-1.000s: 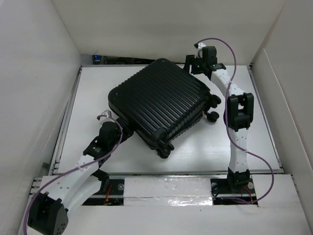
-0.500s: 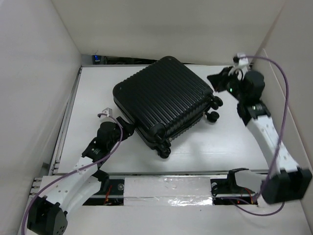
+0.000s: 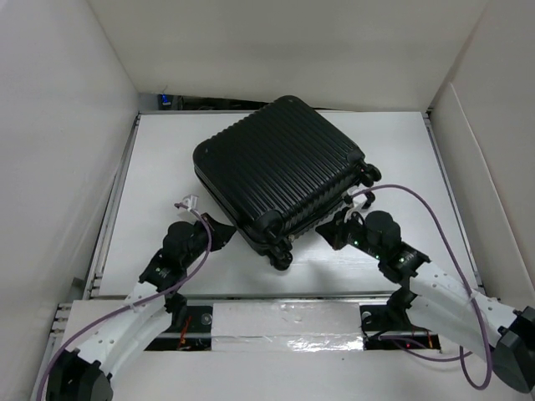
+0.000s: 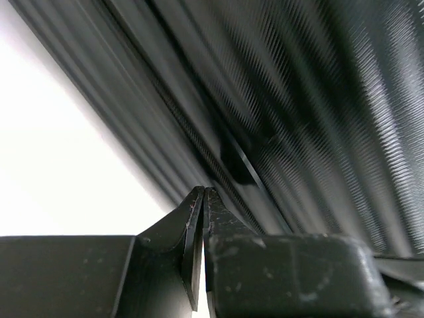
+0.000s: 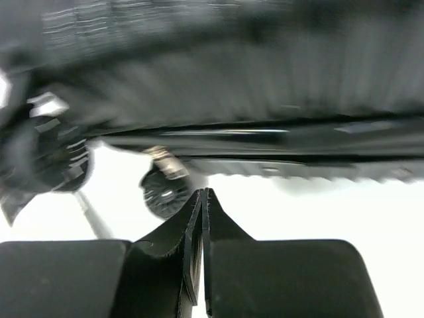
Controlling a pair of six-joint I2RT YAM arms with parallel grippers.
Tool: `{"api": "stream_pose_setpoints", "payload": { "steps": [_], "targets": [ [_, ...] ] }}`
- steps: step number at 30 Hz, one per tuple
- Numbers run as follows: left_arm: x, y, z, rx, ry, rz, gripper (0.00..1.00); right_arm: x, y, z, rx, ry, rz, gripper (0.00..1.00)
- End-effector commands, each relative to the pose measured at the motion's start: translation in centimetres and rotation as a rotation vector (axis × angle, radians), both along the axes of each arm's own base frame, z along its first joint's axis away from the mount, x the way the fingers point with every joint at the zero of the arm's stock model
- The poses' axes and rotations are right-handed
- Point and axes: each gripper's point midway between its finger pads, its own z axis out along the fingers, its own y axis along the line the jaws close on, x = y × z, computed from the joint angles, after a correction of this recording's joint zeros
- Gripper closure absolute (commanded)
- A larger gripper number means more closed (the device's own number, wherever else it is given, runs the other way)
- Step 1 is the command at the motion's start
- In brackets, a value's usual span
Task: Pack the luggage
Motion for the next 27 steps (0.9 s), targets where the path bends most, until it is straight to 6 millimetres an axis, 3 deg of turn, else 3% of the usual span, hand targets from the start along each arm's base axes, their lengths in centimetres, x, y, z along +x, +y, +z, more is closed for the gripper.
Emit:
{"api": "stream_pose_setpoints", "payload": {
  "steps": [1,6,8,9,10,11,12,13,14,16,17,19,20,22,23,24,25,26,27],
  "targets": [
    [-0.6,-1.9,0.7,-0.012,-0.049,-0.132,1.0,4.8,-3.3,1.2,0.017,0.005,-0.327,0.92],
    [-1.9,-3.4,1.5,0.05,-0.12,-0.205,1.0,9.7,-9.9,-0.6,-0.017,0.062,-0.592,0.92],
    [-2.0,-3.8,0.8,0.092,-0.106,-0.198,1.0,11.9,-12.5,0.3,-0.015,0.036,-0.669,0.92],
    [-2.9,-5.1,0.9,0.097,-0.112,-0.247,1.0,13.2,-13.0,2.0,-0.004,0.006,-0.689,0.92],
    [-3.2,-5.7,0.1,0.121,-0.091,-0.264,1.0,14.3,-13.4,1.3,-0.033,0.025,-0.703,0.92],
    [-2.9,-5.9,0.0,0.145,-0.096,-0.237,1.0,15.1,-13.4,1.7,-0.038,0.025,-0.694,0.92],
    [-3.9,-7.4,0.5,0.138,-0.111,-0.287,1.0,16.4,-13.5,3.6,-0.024,-0.003,-0.699,0.92],
    [-4.2,-8.1,0.5,0.134,-0.108,-0.289,1.0,17.3,-13.8,2.6,-0.054,0.028,-0.708,0.92],
    [-4.1,-8.4,-0.3,0.16,-0.094,-0.276,1.0,17.9,-13.3,2.8,-0.05,0.027,-0.687,0.92],
    [-4.7,-9.8,-0.1,0.137,-0.104,-0.298,1.0,19.5,-13.1,4.4,-0.031,-0.007,-0.68,0.92],
    [-4.9,-10.2,-1.0,0.155,-0.087,-0.311,1.0,20.3,-13.0,4.0,-0.04,-0.002,-0.679,0.92],
    [-5.0,-11.5,-1.1,0.144,-0.085,-0.343,1.0,21.9,-13.1,5.9,-0.024,-0.052,-0.687,0.92],
    [-5.0,-11.9,-0.9,0.139,-0.091,-0.353,1.0,22.9,-13.8,5.4,-0.038,-0.038,-0.709,0.92],
    [-4.8,-12.9,0.1,0.12,-0.114,-0.37,1.0,24.7,-14.9,6.0,-0.05,-0.055,-0.724,0.93],
    [-5.0,-13.4,-0.1,0.131,-0.114,-0.39,1.0,26.0,-14.9,8.1,-0.022,-0.1,-0.685,0.93],
    [-4.8,-13.9,0.6,0.119,-0.127,-0.396,1.0,27.1,-15.0,7.7,-0.028,-0.101,-0.671,0.94],
    [-4.7,-14.1,0.6,0.123,-0.127,-0.399,1.0,27.9,-15.1,8.4,-0.028,-0.129,-0.656,0.94],
    [-5.1,-14.6,0.8,0.118,-0.132,-0.42,1.0,28.9,-14.9,10.3,-0.015,-0.173,-0.628,0.94],
    [-5.3,-15.1,1.3,0.113,-0.146,-0.436,1.0,29.7,-15.3,10.1,-0.029,-0.169,-0.623,0.94]
  ]
}}
